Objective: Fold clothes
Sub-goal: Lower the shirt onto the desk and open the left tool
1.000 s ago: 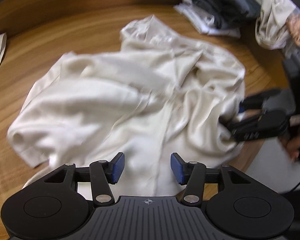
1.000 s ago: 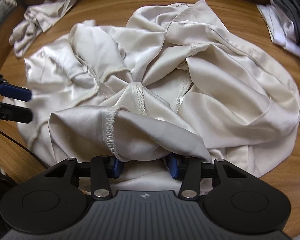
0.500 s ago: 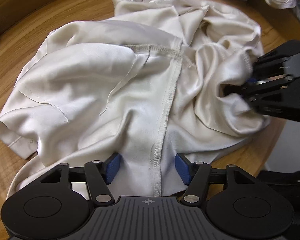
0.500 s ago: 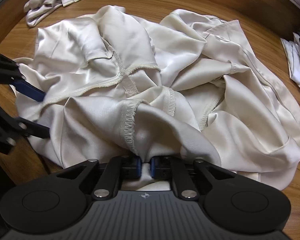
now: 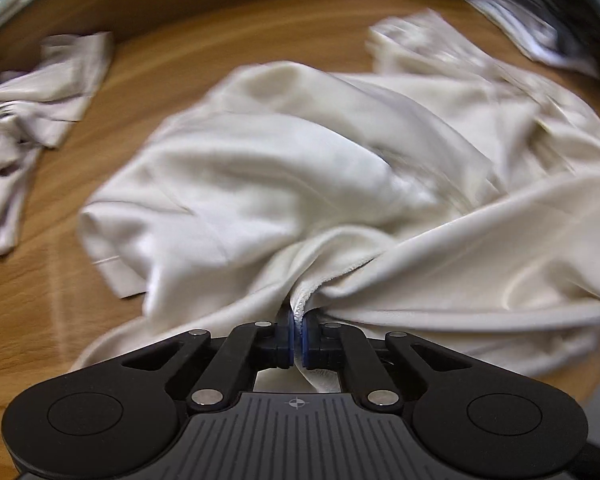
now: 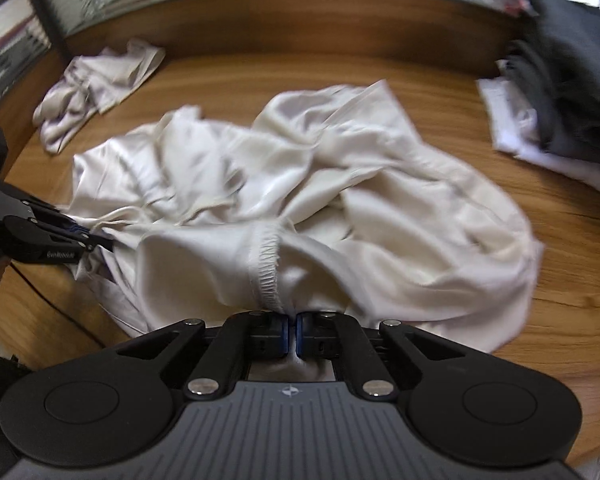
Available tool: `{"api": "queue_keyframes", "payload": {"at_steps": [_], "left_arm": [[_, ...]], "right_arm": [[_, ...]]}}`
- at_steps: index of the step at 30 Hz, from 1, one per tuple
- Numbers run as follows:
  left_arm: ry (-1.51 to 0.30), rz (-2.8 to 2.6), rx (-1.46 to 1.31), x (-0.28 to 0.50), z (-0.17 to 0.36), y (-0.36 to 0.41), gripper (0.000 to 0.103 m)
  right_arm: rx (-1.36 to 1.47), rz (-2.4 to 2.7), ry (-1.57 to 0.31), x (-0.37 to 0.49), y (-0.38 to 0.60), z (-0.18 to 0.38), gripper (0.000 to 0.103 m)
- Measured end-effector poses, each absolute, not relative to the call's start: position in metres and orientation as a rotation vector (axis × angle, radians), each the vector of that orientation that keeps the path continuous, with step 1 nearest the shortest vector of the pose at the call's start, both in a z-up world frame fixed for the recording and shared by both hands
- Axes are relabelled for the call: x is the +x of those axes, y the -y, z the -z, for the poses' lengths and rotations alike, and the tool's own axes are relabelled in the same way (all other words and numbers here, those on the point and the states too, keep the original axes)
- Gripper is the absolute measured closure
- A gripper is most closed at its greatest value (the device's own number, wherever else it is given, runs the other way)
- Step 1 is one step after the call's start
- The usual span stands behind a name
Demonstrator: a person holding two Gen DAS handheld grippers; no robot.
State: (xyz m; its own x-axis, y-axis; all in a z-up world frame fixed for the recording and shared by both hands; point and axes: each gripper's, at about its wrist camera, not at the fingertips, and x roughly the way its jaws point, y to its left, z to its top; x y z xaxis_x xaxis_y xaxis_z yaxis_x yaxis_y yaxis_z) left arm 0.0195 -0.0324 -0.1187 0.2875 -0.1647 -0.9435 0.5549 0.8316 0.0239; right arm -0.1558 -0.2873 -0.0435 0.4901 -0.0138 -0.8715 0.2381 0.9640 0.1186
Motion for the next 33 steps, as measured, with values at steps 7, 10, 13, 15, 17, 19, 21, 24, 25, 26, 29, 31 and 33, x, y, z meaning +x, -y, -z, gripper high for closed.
{"api": "queue_keyframes", "payload": {"at_steps": [7,10,13,15,17,19,21,24,25,26,29,31,33], "left_arm": [[-1.147,0.344,0.321,0.053,0.109,0.01,0.098],[-1.146,0.31,0.299,0.061,0.105,0.003,0.098],[-1.144,0.269,0.31,0.065,0.105,-0.006,0.098],[-1.15,0.24,0.311,0.069,0.107,-0.014,0.098],[-1.167,0.232,0.295,0.074,0.108,-0.022,0.098],[-1.178,0.241,0.287,0.076,0.107,-0.028,0.097],[-1.195,0.262,0.268,0.075,0.105,-0.031,0.096],[-1.212,0.302,0.235,0.07,0.099,-0.032,0.089],[-1.209,0.32,0.23,0.066,0.094,-0.03,0.088],[-1.206,0.338,0.225,0.062,0.089,-0.028,0.087],[-1.2,0.414,0.209,0.047,0.071,-0.016,0.082],[-1.2,0.472,0.195,0.036,0.059,-0.004,0.08],[-1.198,0.534,0.177,0.024,0.047,0.01,0.076]], "right_arm": [[0.239,0.266,-1.001,-0.173,0.316,0.025,0.101],[0.253,0.291,-0.994,-0.176,0.324,0.024,0.101],[0.289,0.303,-0.98,-0.177,0.327,0.024,0.102],[0.277,0.323,-0.981,-0.177,0.327,0.025,0.102],[0.324,0.318,-0.976,-0.179,0.332,0.026,0.102],[0.342,0.306,-0.977,-0.178,0.333,0.026,0.102],[0.349,0.285,-0.97,-0.175,0.329,0.025,0.102],[0.365,0.253,-0.955,-0.17,0.324,0.023,0.102],[0.374,0.24,-0.948,-0.168,0.323,0.021,0.102],[0.381,0.227,-0.942,-0.167,0.321,0.019,0.102],[0.382,0.195,-0.935,-0.16,0.314,0.013,0.102],[0.394,0.175,-0.931,-0.157,0.312,0.011,0.102],[0.408,0.155,-0.93,-0.154,0.312,0.008,0.102]]}}
